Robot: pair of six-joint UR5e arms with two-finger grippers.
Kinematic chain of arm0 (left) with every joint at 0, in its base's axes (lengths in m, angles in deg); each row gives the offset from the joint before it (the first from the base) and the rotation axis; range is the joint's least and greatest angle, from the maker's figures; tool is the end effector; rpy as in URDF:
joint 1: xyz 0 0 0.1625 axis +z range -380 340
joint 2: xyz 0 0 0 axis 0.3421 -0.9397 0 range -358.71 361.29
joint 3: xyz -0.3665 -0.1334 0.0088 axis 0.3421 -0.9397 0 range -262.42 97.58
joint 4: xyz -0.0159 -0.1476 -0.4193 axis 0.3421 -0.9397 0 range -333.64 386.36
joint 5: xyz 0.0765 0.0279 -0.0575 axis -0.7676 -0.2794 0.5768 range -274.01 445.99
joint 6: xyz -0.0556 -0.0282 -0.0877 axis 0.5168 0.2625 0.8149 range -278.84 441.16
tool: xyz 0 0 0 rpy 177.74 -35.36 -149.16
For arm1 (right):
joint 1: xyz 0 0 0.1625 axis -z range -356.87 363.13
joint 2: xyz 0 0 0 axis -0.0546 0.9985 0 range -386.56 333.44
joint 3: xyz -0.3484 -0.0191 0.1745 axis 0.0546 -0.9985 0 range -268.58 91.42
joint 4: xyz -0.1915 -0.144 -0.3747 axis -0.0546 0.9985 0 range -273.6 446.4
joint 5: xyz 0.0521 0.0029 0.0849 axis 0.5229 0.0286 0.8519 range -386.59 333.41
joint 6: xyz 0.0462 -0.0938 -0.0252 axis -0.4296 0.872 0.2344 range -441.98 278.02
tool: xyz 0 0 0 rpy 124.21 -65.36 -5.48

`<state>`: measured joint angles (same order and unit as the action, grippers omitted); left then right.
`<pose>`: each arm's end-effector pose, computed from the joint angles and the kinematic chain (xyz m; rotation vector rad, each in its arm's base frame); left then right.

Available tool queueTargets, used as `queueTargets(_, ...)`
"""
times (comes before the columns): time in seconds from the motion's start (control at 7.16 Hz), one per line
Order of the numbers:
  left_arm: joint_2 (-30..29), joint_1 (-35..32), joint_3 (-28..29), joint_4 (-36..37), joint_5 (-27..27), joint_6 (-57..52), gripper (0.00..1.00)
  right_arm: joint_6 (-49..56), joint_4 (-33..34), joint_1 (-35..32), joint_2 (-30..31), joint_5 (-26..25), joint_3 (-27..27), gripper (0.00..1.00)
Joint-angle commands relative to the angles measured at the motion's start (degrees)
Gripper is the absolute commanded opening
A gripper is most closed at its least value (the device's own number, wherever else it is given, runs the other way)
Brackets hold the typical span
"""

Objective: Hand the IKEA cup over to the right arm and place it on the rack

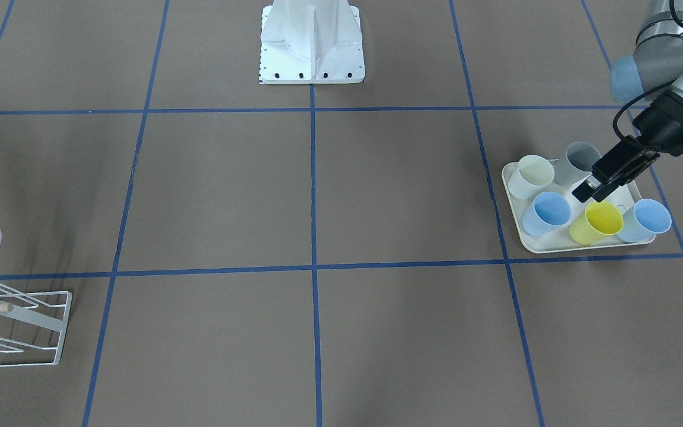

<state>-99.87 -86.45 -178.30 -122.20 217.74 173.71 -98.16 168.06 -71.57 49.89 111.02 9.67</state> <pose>0.1769 -0.5598 0.3443 0.1411 1.3969 -0.5242 -0.1084 -0.6006 0.3969 0.2565 -0.9149 -0.2042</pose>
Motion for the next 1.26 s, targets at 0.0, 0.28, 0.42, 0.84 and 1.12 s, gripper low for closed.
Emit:
queueTargets(0.0,0.2,0.0,0.0,-0.1,0.0,0.0,1.00,1.4,0.3,0.3,-3.1,-0.2,-4.0,0.12)
queueTargets(0.28,0.2,0.0,0.0,-0.1,0.0,0.0,1.00,3.2,0.3,0.3,-4.8,-0.2,-6.7,0.12)
queueTargets(0.42,0.2,0.0,0.0,-0.1,0.0,0.0,1.00,3.2,0.2,0.9,-4.7,-0.7,-6.7,0.12)
queueTargets(0.84,0.2,0.0,0.0,-0.1,0.0,0.0,1.00,3.2,0.1,1.7,-4.9,-1.2,-8.0,0.13)
queueTargets(1.12,0.2,0.0,0.0,-0.1,0.0,0.0,1.00,3.2,-0.3,2.9,-4.9,-1.4,-8.5,0.48)
